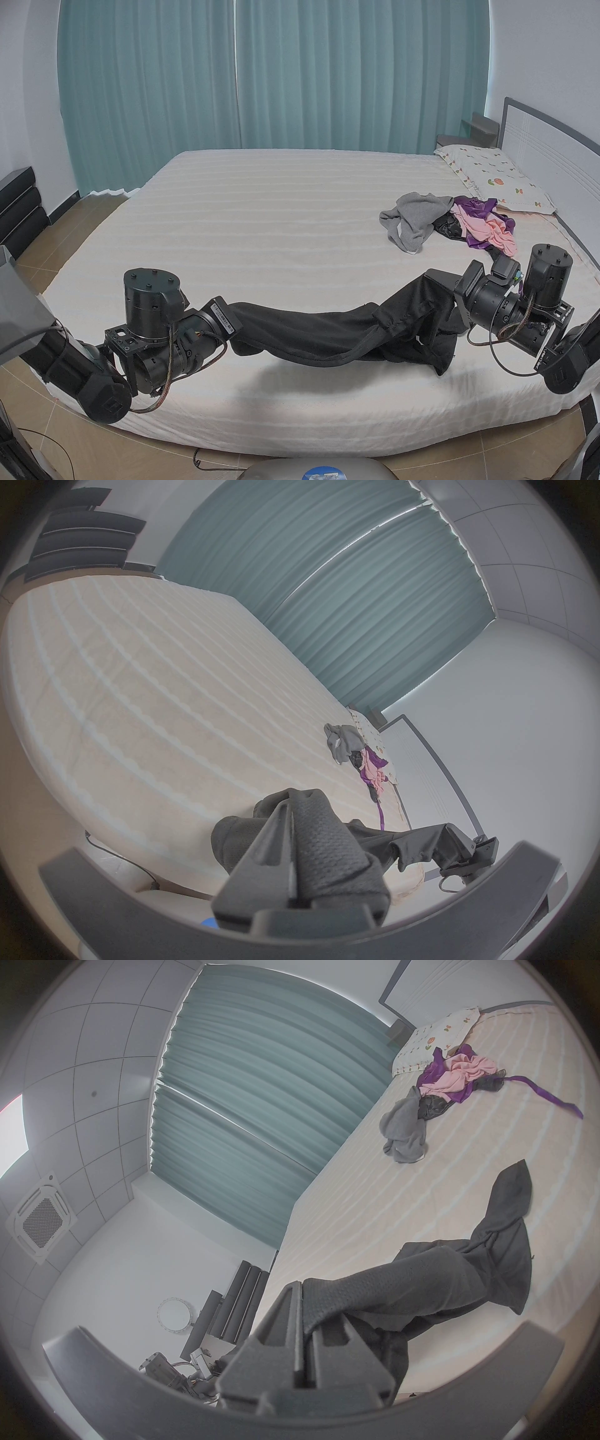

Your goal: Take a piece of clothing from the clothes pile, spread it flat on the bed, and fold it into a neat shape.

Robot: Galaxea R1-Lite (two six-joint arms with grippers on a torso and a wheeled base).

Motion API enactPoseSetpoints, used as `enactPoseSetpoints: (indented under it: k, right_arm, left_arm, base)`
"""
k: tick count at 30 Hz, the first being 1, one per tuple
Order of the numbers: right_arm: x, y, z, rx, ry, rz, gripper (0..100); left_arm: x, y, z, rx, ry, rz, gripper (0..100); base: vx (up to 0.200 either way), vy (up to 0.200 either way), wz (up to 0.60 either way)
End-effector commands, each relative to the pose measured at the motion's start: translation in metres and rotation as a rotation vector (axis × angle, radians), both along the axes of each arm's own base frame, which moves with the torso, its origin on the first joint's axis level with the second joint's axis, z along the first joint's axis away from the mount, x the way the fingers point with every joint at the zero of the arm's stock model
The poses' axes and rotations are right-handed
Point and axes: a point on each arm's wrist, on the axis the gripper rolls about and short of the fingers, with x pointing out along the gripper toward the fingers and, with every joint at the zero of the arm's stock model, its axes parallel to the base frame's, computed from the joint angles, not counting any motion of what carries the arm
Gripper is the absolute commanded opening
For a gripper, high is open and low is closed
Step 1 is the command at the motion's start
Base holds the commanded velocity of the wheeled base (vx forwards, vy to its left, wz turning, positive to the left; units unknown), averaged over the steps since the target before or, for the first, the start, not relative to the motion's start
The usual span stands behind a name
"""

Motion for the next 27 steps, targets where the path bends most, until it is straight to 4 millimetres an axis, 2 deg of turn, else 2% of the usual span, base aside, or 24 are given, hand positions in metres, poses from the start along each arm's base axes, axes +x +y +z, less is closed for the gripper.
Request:
enactPoseSetpoints:
  k: [1, 7, 17, 21, 23, 27]
  right_arm:
    - [0.0, 0.001, 0.0, 0.0, -0.003, 0.005, 0]
    - [-0.001, -0.001, 0.001, -0.001, -0.004, 0.0, 0]
    - [-0.032, -0.013, 0.011, 0.004, -0.027, -0.001, 0]
    - [-0.046, -0.019, 0.015, 0.006, -0.042, 0.0, 0]
    - [-0.062, -0.026, 0.02, -0.015, -0.082, 0.002, 0]
    - [-0.08, -0.038, 0.033, -0.065, -0.18, -0.019, 0]
  left_arm:
    - [-0.001, 0.001, 0.0, 0.0, 0.001, 0.002, 0]
    - [-0.003, 0.001, 0.001, 0.003, -0.006, 0.003, 0]
    - [-0.019, 0.003, 0.002, 0.011, 0.003, -0.021, 0]
    - [-0.025, 0.004, 0.007, 0.005, -0.008, -0.028, 0]
    - [-0.033, 0.006, 0.012, -0.002, -0.022, -0.035, 0]
    - [-0.045, 0.011, 0.023, -0.014, -0.052, -0.044, 0]
  base:
    - [0.0, 0.2, 0.0]
    - [0.0, 0.033, 0.0]
    - [0.0, 0.0, 0.0]
    - [-0.2, 0.0, 0.0]
    - [-0.2, 0.0, 0.0]
    - [-0.2, 0.0, 0.0]
